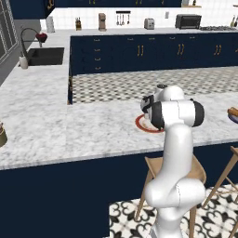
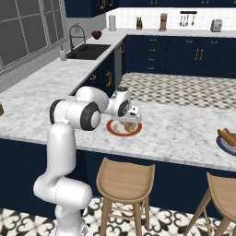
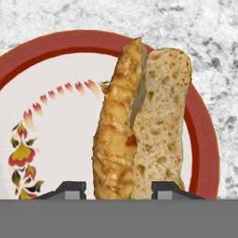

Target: Place one bun and one sausage from the bowl on each plate.

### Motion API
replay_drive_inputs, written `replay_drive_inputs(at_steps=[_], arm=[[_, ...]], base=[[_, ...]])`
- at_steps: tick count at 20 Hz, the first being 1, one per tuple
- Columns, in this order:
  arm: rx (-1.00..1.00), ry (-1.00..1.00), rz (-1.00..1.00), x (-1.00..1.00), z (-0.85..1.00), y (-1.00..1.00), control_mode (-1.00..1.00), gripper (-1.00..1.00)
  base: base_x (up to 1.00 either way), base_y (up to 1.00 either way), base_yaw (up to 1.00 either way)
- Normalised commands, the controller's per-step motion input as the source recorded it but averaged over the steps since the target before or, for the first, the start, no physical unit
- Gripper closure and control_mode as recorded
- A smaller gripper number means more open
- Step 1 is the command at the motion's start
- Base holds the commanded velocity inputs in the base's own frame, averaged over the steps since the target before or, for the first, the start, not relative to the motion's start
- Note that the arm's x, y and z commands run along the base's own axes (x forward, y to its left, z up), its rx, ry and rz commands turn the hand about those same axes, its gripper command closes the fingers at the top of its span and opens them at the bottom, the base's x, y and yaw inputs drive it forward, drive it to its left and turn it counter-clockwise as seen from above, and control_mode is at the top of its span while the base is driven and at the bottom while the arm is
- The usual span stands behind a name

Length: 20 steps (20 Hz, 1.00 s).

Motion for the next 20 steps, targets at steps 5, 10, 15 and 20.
replay_drive_inputs(at_steps=[5, 10, 15, 20], arm=[[0.00, -0.03, -0.02, -0.10, 0.25, 0.05, -1.00, -1.00], [0.01, -0.09, -0.04, -0.83, 0.87, 0.22, -1.00, -1.00], [0.00, -0.07, 0.00, -1.00, 0.64, 0.21, -1.00, -1.00], [0.00, -0.03, 0.03, -1.00, 0.68, 0.43, -1.00, -1.00]], base=[[0.00, 0.00, 0.00], [0.00, 0.00, 0.00], [0.00, 0.00, 0.00], [0.00, 0.00, 0.00]])
